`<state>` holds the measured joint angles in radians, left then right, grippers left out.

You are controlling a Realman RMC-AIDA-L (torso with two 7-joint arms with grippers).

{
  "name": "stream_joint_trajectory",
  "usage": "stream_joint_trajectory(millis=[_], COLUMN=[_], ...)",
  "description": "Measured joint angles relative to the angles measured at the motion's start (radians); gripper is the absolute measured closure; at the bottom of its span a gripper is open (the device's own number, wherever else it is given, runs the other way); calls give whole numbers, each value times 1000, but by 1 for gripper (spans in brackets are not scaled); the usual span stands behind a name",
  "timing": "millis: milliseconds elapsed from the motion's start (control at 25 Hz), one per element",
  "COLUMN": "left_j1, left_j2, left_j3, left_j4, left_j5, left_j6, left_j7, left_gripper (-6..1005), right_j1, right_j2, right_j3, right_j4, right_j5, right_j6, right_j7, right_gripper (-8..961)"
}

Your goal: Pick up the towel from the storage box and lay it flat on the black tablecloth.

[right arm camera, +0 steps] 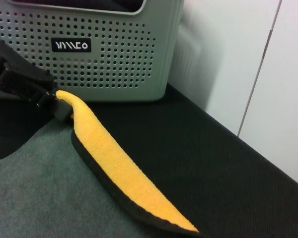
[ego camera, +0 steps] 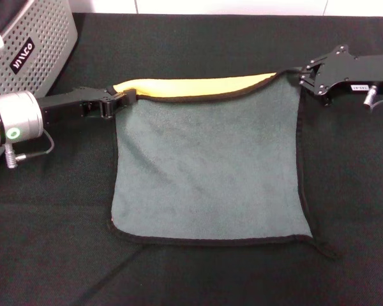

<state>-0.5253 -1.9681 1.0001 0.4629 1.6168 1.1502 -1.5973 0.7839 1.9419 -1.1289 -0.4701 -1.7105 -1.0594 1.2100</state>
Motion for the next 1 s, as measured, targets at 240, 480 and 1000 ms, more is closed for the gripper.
stream_joint_trajectory(millis=[240,480,1000], left_j1=[1,1,2], left_j2=[-4,-7,-17], left_j3=[-2,2,-2], left_j4=[-1,-3,-5], left_j5=[0,1,-1], left_j6=[-17,-35,-65], left_j7=[7,9,0], left_gripper=[965,947,876], right_j1=[0,0,-4], right_j2=[3,3,27], right_j3=[0,0,-3], right_j4=[2,2,0], right_j5=[0,0,0], right_j6=[1,2,66], right_j7=[-1,-1,-1], right_gripper=[916,881,784])
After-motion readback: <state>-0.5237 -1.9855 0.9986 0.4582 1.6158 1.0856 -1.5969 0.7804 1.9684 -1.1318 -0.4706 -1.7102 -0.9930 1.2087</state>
